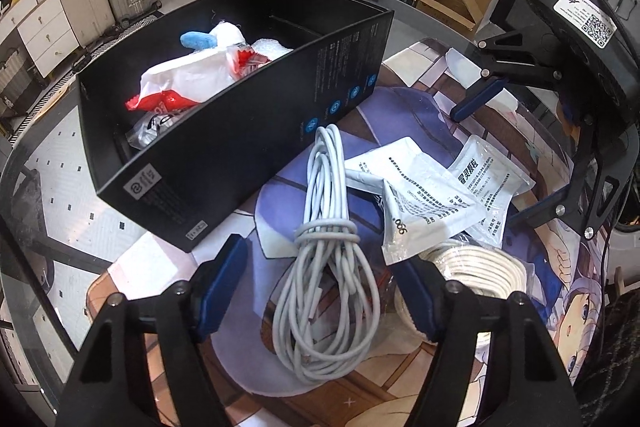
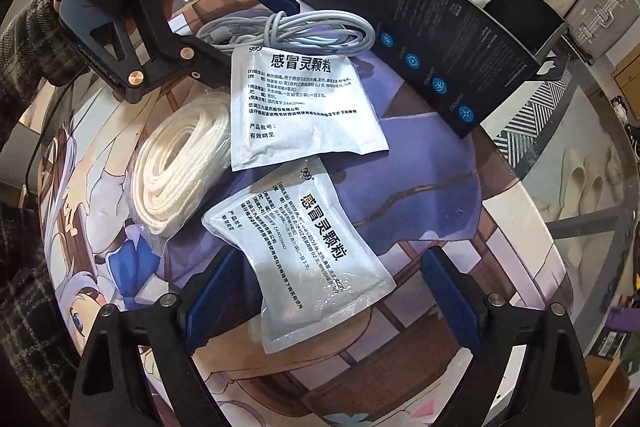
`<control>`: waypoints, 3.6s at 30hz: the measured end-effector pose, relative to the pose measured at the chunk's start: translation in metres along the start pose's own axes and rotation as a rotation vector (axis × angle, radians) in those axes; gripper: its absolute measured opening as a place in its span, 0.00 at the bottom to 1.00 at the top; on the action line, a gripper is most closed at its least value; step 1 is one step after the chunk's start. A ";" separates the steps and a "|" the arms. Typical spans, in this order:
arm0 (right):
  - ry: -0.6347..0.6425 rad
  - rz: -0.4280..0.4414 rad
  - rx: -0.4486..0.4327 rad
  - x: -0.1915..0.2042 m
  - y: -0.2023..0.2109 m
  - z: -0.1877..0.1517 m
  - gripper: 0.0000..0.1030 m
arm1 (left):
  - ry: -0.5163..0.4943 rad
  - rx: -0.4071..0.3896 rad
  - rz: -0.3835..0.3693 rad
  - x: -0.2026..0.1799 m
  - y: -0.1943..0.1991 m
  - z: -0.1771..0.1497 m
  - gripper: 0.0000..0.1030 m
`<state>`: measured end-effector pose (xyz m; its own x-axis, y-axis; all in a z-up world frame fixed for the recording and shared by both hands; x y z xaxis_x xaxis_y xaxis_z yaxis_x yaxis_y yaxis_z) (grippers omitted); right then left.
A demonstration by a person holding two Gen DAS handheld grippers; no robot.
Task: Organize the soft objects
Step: 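Grasp a white medicine sachet with the right gripper while the left gripper grasps the white cable coil, then lift the sachet and cable coil and carry both over the black box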
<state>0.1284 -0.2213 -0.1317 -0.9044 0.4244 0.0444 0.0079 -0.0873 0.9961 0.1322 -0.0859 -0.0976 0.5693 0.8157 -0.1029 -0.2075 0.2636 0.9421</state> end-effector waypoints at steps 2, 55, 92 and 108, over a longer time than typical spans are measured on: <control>0.001 -0.001 0.000 0.000 0.003 0.000 0.80 | 0.001 0.001 -0.001 0.000 0.000 0.000 0.66; -0.193 0.000 -0.064 0.025 0.065 -0.012 0.32 | 0.189 -0.086 0.086 -0.010 0.030 -0.031 0.26; -0.298 0.034 -0.274 0.007 0.111 0.057 0.32 | 0.296 -0.207 0.139 0.002 0.098 -0.002 0.26; -0.375 0.004 -0.318 -0.027 0.137 0.073 0.32 | 0.324 -0.230 0.170 0.020 0.118 0.015 0.26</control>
<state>0.1852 -0.1796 0.0095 -0.6879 0.7139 0.1308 -0.1725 -0.3358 0.9260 0.1313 -0.0462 0.0164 0.2400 0.9673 -0.0821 -0.4695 0.1897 0.8623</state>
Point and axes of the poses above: each gripper's, at about its wrist camera, not at the fingertips, and y roughly against the way its jaws point, x to its left, z to its top, the point moved 8 cm from there along -y, roughly the way its jaws point, and after that the axes turned 9 degrees about x, right-handed, at the moved point
